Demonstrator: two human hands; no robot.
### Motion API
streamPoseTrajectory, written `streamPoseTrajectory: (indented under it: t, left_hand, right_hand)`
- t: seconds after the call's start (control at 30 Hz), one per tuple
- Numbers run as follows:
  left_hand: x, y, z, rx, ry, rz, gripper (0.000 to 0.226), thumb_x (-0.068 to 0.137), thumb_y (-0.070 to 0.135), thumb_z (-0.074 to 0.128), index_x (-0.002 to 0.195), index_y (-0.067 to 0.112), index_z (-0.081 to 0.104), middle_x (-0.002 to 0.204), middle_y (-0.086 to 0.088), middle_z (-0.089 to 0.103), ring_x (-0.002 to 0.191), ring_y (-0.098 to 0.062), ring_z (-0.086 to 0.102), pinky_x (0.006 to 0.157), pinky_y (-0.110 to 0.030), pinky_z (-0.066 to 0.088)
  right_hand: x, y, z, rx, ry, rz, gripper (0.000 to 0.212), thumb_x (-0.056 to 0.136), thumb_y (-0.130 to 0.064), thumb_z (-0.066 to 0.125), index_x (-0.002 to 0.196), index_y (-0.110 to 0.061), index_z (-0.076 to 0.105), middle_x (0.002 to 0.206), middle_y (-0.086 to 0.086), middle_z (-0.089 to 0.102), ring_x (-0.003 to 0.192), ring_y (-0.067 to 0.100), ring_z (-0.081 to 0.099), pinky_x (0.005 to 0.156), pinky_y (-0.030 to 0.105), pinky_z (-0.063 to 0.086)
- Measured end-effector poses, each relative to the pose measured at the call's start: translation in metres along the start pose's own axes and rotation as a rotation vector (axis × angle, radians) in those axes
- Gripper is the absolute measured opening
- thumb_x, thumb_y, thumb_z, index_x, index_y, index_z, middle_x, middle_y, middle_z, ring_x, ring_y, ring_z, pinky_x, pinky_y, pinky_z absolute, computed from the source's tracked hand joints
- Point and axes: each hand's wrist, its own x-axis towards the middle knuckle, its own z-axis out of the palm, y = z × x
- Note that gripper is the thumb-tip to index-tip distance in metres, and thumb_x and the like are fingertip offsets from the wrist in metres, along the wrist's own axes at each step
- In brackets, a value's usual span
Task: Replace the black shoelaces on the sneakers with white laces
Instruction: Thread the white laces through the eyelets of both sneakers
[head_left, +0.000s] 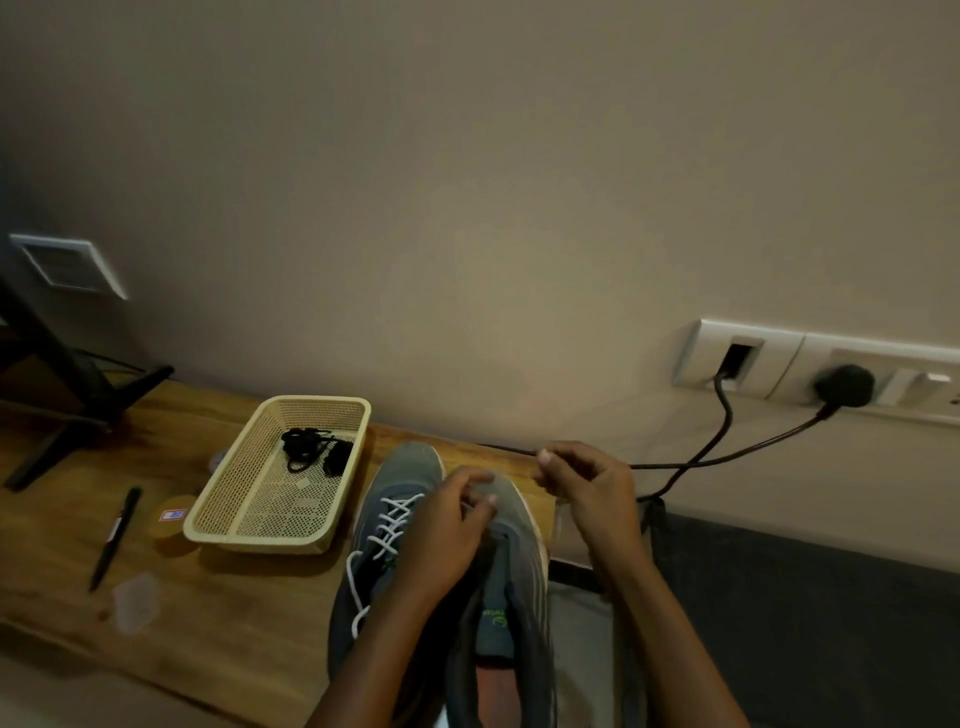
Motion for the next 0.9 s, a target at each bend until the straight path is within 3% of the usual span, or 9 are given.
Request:
streamPoseTrajectory:
  t: [0.07,0.13,0.2,0.3,0.37,0.6,0.73,0.9]
  left_hand:
    - [-0.003,-0.004,-0.003,0.352,0.005,-0.002,0.013,0.091,0.032,0.056,0.104,0.032,0.060,0.119,0.013,0.054,0.116,-0.009,0.046,0.105,-0.036,0.030]
    - [-0.008,-0.002,0.001,0.655,-0.041,0.009,0.015,0.091,0.037,0.055,0.104,0.034,0.061,0.140,0.012,0.036,0.134,-0.014,0.023,0.108,-0.041,0.013]
    - [-0.012,0.003,0.010,0.785,-0.080,0.003,0.017,0.090,0.034,0.055,0.105,0.032,0.064,0.151,0.008,0.021,0.141,-0.021,0.006,0.109,-0.047,0.004]
    - [-0.012,0.007,0.018,0.831,-0.095,0.007,0.020,0.092,0.027,0.053,0.107,0.030,0.065,0.156,0.004,0.012,0.143,-0.027,-0.006,0.109,-0.051,-0.002]
    - [-0.011,0.009,0.021,0.845,-0.111,0.008,0.022,0.092,0.025,0.051,0.110,0.030,0.064,0.157,0.003,0.009,0.144,-0.029,-0.009,0.110,-0.053,-0.004]
    - [-0.011,0.007,0.021,0.781,-0.160,-0.037,0.029,0.089,0.018,0.055,0.112,0.033,0.063,0.158,0.005,-0.002,0.143,-0.030,-0.016,0.109,-0.057,-0.010]
    - [-0.010,0.005,0.022,0.750,-0.173,-0.060,0.030,0.087,0.018,0.057,0.112,0.034,0.061,0.158,0.006,-0.002,0.143,-0.029,-0.015,0.109,-0.058,-0.012]
    - [-0.009,0.006,0.023,0.716,-0.182,-0.071,0.037,0.084,0.012,0.057,0.114,0.035,0.061,0.158,0.007,-0.002,0.144,-0.028,-0.014,0.108,-0.058,-0.014]
  right_hand:
    - [0.004,0.011,-0.009,-0.153,0.013,0.034,0.014,0.088,0.001,0.057,0.094,0.001,0.070,0.079,0.005,0.066,0.063,0.009,0.059,0.058,0.013,0.049]
    - [0.005,0.026,-0.011,-0.344,-0.071,0.049,0.017,0.089,0.005,0.054,0.094,0.002,0.070,0.081,0.000,0.062,0.060,0.003,0.055,0.056,0.010,0.046]
    - [0.000,0.040,-0.006,-0.517,-0.192,0.028,0.019,0.087,0.005,0.055,0.091,-0.004,0.071,0.076,-0.010,0.056,0.061,-0.002,0.053,0.059,0.006,0.043]
    - [-0.007,0.051,0.003,-0.582,-0.276,0.085,0.026,0.085,0.000,0.061,0.072,-0.023,0.064,0.070,-0.012,0.058,0.068,0.005,0.058,0.069,0.019,0.051]
    - [-0.008,0.054,0.005,-0.592,-0.272,0.117,0.032,0.084,0.000,0.061,0.066,-0.027,0.058,0.069,-0.011,0.059,0.070,0.007,0.059,0.071,0.024,0.052]
    - [-0.007,0.062,0.003,-0.708,-0.307,0.080,0.013,0.084,-0.001,0.057,0.079,-0.008,0.067,0.071,-0.009,0.056,0.071,0.007,0.055,0.064,0.016,0.044]
    - [-0.007,0.064,0.004,-0.744,-0.314,0.053,0.018,0.083,0.000,0.055,0.077,-0.012,0.066,0.079,-0.003,0.062,0.075,0.008,0.056,0.064,0.015,0.043]
    - [-0.012,0.064,0.003,-0.591,-0.220,0.070,0.033,0.080,0.005,0.060,0.064,-0.024,0.057,0.068,-0.010,0.059,0.067,0.001,0.056,0.059,0.012,0.043]
